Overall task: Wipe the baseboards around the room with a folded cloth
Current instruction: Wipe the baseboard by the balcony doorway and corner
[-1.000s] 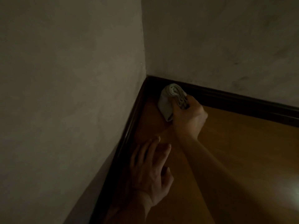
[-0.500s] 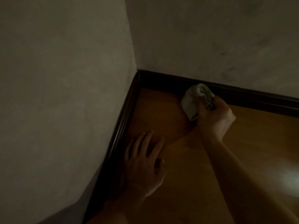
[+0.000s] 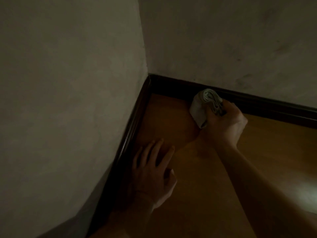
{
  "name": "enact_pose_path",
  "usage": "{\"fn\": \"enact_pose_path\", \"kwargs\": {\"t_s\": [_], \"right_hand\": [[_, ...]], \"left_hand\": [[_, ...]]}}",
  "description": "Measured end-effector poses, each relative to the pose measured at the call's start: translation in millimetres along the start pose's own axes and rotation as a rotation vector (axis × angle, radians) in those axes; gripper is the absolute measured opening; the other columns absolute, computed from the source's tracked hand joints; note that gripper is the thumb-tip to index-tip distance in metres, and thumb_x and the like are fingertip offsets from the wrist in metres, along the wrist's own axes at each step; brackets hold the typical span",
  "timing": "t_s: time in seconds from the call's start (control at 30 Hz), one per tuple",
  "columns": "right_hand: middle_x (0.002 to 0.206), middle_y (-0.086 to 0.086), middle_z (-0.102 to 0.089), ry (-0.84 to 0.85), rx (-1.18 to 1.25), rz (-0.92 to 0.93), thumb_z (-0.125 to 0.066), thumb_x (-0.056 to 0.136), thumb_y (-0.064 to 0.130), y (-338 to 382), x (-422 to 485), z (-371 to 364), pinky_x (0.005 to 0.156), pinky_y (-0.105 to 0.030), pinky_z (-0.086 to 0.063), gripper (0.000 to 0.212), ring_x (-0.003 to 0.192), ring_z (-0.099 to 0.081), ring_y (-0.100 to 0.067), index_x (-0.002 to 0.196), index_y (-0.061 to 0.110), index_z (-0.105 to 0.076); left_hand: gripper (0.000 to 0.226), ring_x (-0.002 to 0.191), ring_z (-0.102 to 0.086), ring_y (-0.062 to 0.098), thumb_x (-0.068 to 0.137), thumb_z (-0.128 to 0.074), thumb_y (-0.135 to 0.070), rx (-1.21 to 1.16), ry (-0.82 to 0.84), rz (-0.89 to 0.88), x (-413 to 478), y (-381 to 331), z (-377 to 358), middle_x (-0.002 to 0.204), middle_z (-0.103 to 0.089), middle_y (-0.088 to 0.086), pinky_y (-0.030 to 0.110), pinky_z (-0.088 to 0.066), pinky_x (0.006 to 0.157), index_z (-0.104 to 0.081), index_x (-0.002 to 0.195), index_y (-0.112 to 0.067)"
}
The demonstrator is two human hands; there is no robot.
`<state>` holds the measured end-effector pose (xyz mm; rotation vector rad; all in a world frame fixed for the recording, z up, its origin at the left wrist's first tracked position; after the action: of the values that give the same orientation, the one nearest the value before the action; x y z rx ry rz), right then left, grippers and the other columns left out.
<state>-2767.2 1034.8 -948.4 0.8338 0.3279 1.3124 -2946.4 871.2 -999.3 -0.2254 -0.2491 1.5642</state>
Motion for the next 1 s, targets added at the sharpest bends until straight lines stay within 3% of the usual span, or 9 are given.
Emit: {"fn": "enact_pose_path", "kwargs": {"t_s": [0.13,0.23,0.37,0.6,0.73,0.87,1.0], "right_hand": [[0.072,0.003,-0.052,-0.027,0.011,-0.042,-0.071,0.084,0.026,8,-5,-8,0.049,-0.02,-0.024,0.019,0.062,-0.053,-0.019,0.074,0.014,-0.061],[0.083,-0.004,-0.065,0.065,0.041,-0.02,-0.069,0.085,0.026,37,-10,-33,0.055,-0.025,-0.036,0.014,0.072,-0.062,-0.023,0.09,0.012,-0.071],[0.088,-0.004,-0.065,0.116,0.078,0.08,-0.067,0.086,0.029,63,-13,-54,0.059,-0.031,-0.045,0.021,0.077,-0.063,-0.025,0.098,0.014,-0.073],[0.085,-0.005,-0.067,0.049,0.072,0.009,-0.069,0.085,0.032,56,-16,-51,0.059,-0.033,-0.049,0.021,0.076,-0.065,-0.025,0.09,0.012,-0.072],[0.086,-0.003,-0.067,0.102,0.062,0.003,-0.067,0.086,0.034,80,-21,-72,0.061,-0.035,-0.052,0.02,0.079,-0.065,-0.025,0.09,0.014,-0.072],[0.085,-0.004,-0.067,0.097,0.084,-0.064,-0.067,0.088,0.035,75,-22,-70,0.061,-0.033,-0.049,0.021,0.079,-0.064,-0.026,0.088,0.013,-0.071],[0.081,-0.004,-0.068,0.011,0.033,-0.195,-0.066,0.086,0.034,26,-14,-24,0.058,-0.027,-0.038,0.02,0.074,-0.063,-0.02,0.083,0.015,-0.069]], "left_hand": [[0.067,0.144,-0.036,0.024,0.079,-0.055,-0.047,0.001,0.012,0.015,2,-3,4,0.158,-0.04,-0.001,0.049,-0.023,0.116,-0.05,0.145,-0.04],[0.069,0.143,-0.038,0.025,0.079,-0.053,-0.047,0.016,0.043,0.018,1,-3,6,0.157,-0.042,0.0,0.048,-0.022,0.117,-0.048,0.147,-0.04],[0.068,0.146,-0.034,0.023,0.082,-0.052,-0.048,0.001,0.054,0.018,0,-3,7,0.162,-0.035,-0.003,0.048,-0.02,0.119,-0.046,0.149,-0.039],[0.068,0.147,-0.033,0.023,0.082,-0.051,-0.049,0.005,0.067,0.02,0,-4,7,0.162,-0.035,-0.003,0.051,-0.022,0.118,-0.045,0.149,-0.04],[0.063,0.143,-0.038,0.024,0.083,-0.05,-0.049,0.005,0.044,0.017,1,-3,5,0.161,-0.036,-0.003,0.052,-0.026,0.116,-0.051,0.145,-0.037],[0.064,0.143,-0.039,0.025,0.082,-0.051,-0.048,0.005,0.024,0.003,1,-4,5,0.16,-0.038,-0.002,0.053,-0.027,0.115,-0.051,0.145,-0.036],[0.066,0.144,-0.038,0.027,0.08,-0.052,-0.047,0.015,-0.013,0.008,1,-2,6,0.157,-0.042,0.001,0.052,-0.026,0.115,-0.052,0.145,-0.037]]}}
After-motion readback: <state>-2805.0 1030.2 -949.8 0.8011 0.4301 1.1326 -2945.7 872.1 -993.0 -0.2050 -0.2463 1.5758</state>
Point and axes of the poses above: each hand's wrist, its own x-axis towards the middle knuckle, its own z-axis out of the back of the hand, y = z × x, the point moved 4 cm from there along x, towards the middle knuckle
